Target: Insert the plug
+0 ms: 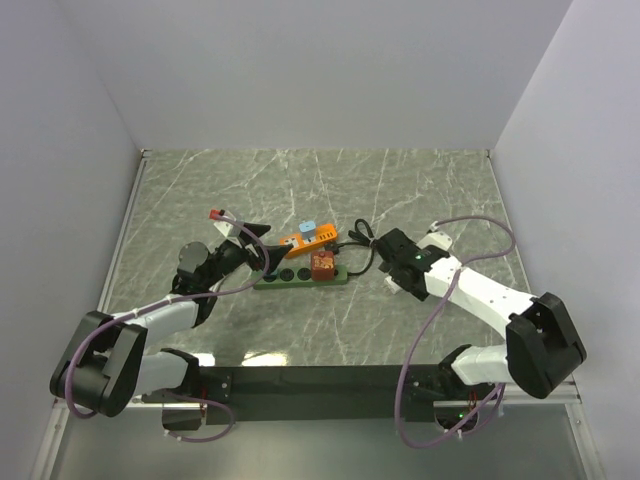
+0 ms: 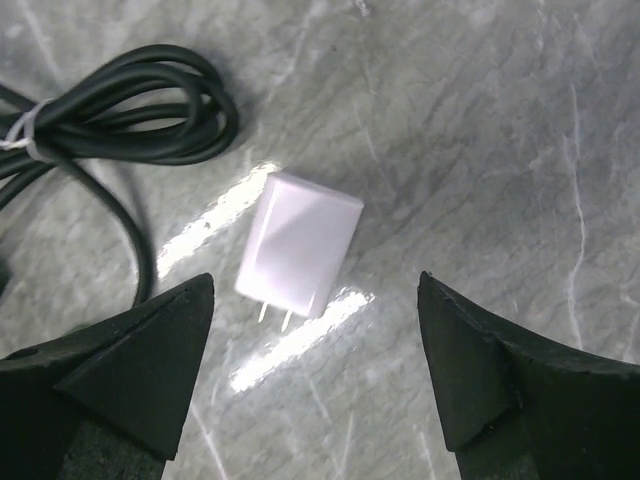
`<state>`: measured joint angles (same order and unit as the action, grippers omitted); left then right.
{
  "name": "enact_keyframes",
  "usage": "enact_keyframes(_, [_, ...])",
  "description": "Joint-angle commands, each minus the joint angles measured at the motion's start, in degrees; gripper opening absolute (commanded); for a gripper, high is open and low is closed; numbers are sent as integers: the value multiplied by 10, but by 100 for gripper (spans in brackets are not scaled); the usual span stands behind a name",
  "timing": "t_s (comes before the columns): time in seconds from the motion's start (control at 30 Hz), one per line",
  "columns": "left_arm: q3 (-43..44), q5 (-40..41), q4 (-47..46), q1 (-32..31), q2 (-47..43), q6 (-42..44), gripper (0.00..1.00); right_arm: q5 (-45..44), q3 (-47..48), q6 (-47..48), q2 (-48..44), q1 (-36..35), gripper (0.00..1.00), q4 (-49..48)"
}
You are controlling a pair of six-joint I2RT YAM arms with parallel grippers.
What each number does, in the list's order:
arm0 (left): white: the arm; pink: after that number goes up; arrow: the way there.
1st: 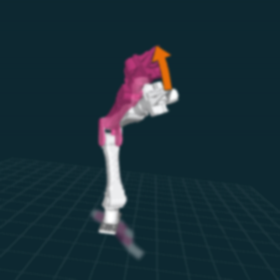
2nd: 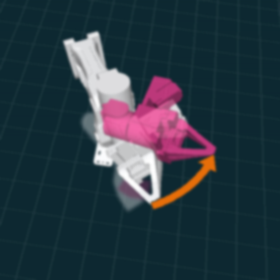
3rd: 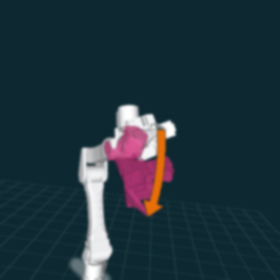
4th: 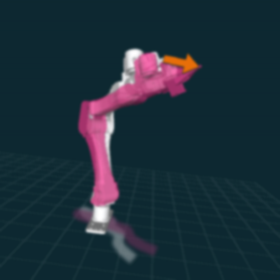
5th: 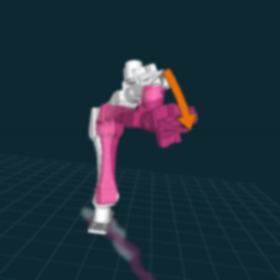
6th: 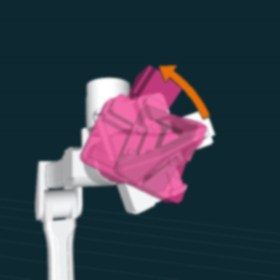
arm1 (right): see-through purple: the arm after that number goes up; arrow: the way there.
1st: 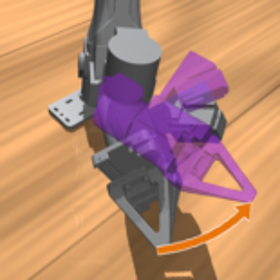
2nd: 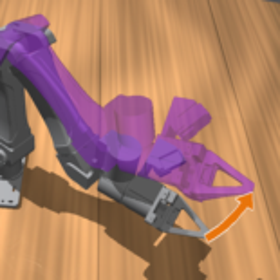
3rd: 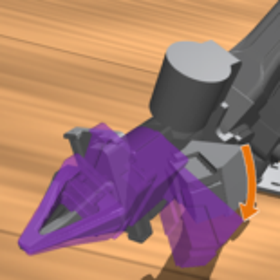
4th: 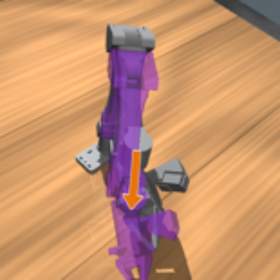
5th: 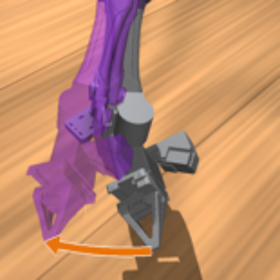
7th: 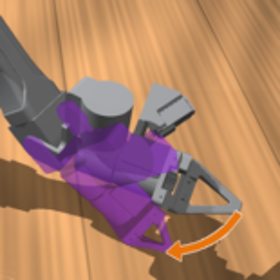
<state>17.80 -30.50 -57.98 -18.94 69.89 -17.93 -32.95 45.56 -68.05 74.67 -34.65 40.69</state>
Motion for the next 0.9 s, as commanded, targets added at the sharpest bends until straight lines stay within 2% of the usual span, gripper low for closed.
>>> enact_keyframes(0.0, [-5,-2,-22,2,-12,-6,93,18,-18,9,-12,22,87,-79])
enact_keyframes(0.3, [-3,0,-21,2,-5,-3,94,37,-28,52,28,62,79,-137])
enact_keyframes(0.77, [-1,-1,-22,2,2,-3,94,80,-28,53,109,64,70,-155])
enact_keyframes(0.87, [-1,-1,-23,2,5,-2,94,89,-35,58,114,64,57,-169])
